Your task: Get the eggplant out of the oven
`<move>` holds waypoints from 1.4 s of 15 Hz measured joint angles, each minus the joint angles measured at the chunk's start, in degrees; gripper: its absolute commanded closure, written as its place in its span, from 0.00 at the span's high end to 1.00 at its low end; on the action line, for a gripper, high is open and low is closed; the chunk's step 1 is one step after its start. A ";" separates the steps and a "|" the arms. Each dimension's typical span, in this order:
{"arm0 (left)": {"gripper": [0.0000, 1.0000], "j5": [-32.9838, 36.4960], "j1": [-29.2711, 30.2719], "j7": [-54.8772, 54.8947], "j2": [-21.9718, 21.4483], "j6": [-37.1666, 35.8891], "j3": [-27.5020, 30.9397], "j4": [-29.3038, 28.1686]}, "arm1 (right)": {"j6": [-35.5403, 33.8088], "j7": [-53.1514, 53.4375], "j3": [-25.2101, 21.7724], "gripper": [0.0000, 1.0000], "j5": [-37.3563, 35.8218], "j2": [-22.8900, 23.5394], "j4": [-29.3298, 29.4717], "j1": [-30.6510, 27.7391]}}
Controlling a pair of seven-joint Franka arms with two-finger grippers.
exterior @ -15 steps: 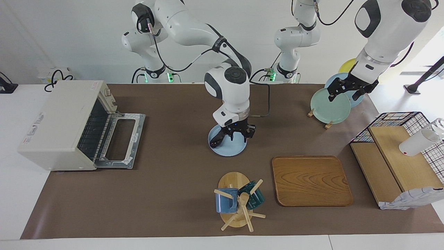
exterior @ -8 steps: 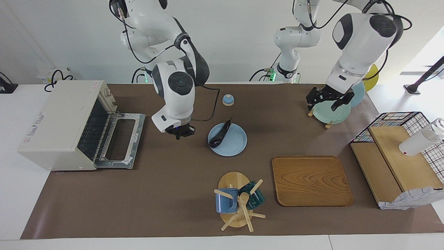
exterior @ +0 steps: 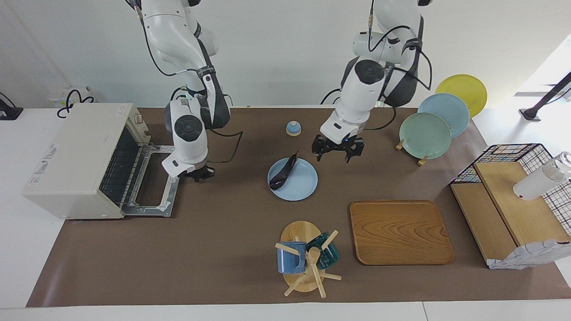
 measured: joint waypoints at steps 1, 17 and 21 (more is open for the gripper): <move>0.99 -0.92 -2.04 -0.42 1.24 3.76 -0.01 -1.02 | 1.02 -1.76 -0.01 0.00 0.00 -0.15 -0.38 -1.18; 0.51 -1.70 -10.31 -1.98 11.29 17.82 0.40 -2.64 | -7.28 -10.33 1.26 0.00 -5.55 -6.37 2.04 -3.90; 0.32 -1.70 -10.21 -1.46 11.29 17.82 0.73 -2.64 | -11.89 -14.27 1.11 0.00 -5.66 -11.45 3.65 -6.95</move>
